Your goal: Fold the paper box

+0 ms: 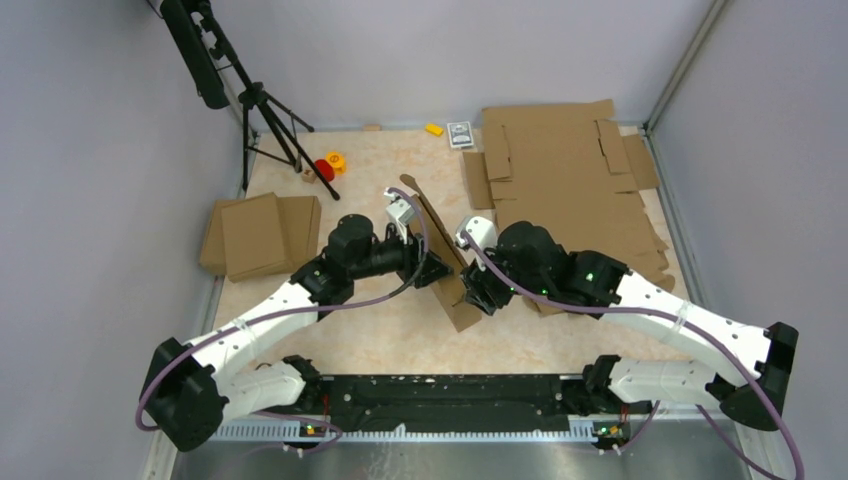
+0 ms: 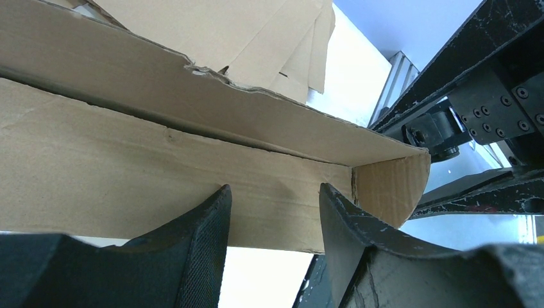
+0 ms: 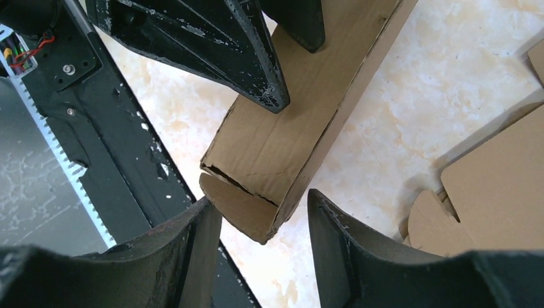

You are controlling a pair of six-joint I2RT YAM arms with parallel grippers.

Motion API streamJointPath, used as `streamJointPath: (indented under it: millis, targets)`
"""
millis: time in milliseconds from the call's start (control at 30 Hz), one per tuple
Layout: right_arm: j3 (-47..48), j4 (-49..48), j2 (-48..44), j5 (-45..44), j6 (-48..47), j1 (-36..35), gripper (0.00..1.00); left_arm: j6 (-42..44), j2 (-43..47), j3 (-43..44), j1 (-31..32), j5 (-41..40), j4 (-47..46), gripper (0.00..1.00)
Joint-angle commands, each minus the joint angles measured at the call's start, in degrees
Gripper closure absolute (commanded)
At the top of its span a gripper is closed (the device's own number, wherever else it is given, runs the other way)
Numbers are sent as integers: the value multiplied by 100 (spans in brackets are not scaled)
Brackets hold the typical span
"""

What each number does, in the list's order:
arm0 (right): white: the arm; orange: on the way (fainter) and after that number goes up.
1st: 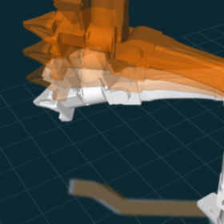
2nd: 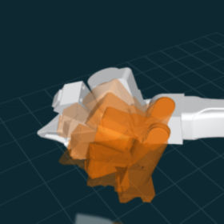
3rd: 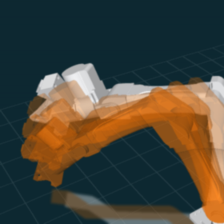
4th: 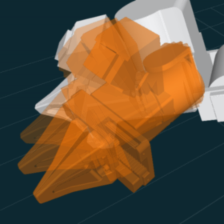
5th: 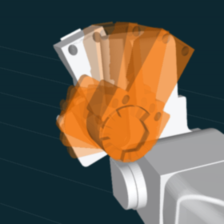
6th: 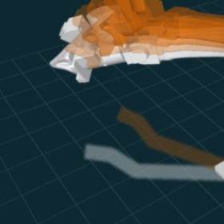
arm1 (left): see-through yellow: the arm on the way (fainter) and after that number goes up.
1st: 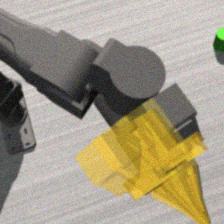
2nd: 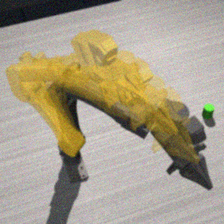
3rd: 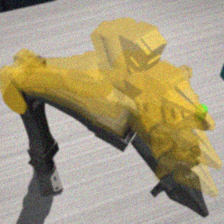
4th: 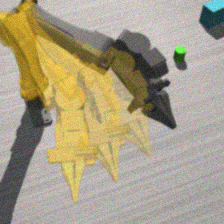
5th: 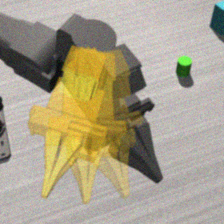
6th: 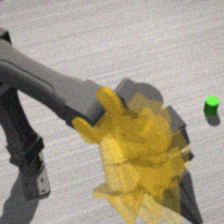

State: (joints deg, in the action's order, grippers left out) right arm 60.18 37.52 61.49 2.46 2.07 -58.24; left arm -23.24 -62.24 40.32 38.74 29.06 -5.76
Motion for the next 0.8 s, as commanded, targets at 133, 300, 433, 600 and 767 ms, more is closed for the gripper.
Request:
streamJointPath:
  millis: [133,300,433,600,767]
  targets:
    - [478,-100,-95,-206,66,-75,45,11,-87,0,19,31,213,45]
    - [609,-87,-242,-228,87,-81,41,4,-77,-1,19,16,216,45]
    - [636,77,-55,-104,-3,-76,50,4,-79,1,19,9,224,45]
    - [674,184,83,147,-97,-74,57,4,-87,2,19,12,231,45]
    - [702,72,-120,-109,167,-79,38,4,-87,4,19,12,243,45]
